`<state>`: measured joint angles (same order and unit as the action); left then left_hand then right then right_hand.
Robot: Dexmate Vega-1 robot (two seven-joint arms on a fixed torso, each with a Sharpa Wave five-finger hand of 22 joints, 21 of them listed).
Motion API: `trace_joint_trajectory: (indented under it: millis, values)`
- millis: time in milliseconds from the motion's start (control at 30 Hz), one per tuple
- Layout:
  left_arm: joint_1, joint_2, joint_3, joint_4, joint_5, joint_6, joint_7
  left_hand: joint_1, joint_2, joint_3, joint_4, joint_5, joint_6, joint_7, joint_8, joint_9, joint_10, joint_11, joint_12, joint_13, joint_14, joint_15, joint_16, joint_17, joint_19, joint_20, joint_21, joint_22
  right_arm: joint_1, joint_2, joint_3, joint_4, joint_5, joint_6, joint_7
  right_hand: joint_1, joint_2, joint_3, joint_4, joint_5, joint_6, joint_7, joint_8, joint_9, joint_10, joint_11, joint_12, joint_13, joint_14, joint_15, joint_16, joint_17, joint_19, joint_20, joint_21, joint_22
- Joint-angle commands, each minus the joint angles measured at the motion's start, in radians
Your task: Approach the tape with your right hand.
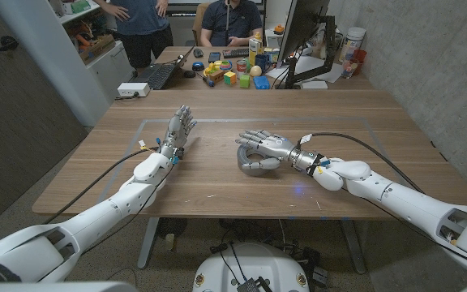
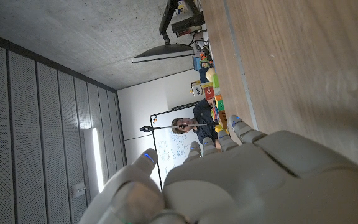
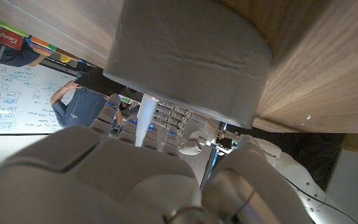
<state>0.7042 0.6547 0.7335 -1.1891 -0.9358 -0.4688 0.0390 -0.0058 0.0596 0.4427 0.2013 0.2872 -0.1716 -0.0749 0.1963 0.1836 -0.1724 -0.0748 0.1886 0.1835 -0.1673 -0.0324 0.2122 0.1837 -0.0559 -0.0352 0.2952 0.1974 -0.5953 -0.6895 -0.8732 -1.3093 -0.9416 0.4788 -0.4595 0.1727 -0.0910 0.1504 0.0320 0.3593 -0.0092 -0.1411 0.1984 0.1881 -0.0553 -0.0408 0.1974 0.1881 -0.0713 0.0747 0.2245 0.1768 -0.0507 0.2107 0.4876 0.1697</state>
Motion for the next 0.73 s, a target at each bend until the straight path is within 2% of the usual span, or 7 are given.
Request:
trace_joint_trajectory:
  millis: [33, 733]
  values:
    - [0.0, 0.003, 0.004, -0.007, 0.001, 0.001, 0.007, 0.0, 0.132, 0.007, -0.001, 0.005, -0.059, -0.003, -0.002, 0.006, -0.019, -0.003, 0.001, 0.005, -0.027, -0.015, 0.003, 0.004, 0.009, -0.009, -0.002, 0.005, 0.002, -0.004, -0.008, -0.001, 0.012, -0.002, 0.002, 0.012, -0.001, 0.001, -0.006, 0.006, -0.006, -0.002, -0.001, 0.005, 0.006, -0.001, 0.0, 0.005, 0.005, -0.002, 0.0, 0.003, 0.004, 0.005, -0.006, 0.002]
    - [-0.002, -0.002, 0.007, 0.005, -0.004, -0.006, -0.001, 0.0, 0.132, 0.007, -0.001, 0.005, -0.059, -0.002, -0.003, 0.006, -0.019, -0.001, 0.001, 0.005, -0.027, -0.015, 0.003, 0.004, 0.009, -0.009, -0.003, 0.005, 0.003, 0.002, -0.013, 0.003, 0.018, -0.007, -0.004, 0.019, 0.003, -0.003, -0.008, 0.009, -0.007, -0.002, -0.001, 0.005, 0.01, 0.001, 0.0, 0.005, 0.008, -0.002, -0.001, 0.003, 0.011, 0.005, -0.017, 0.002]
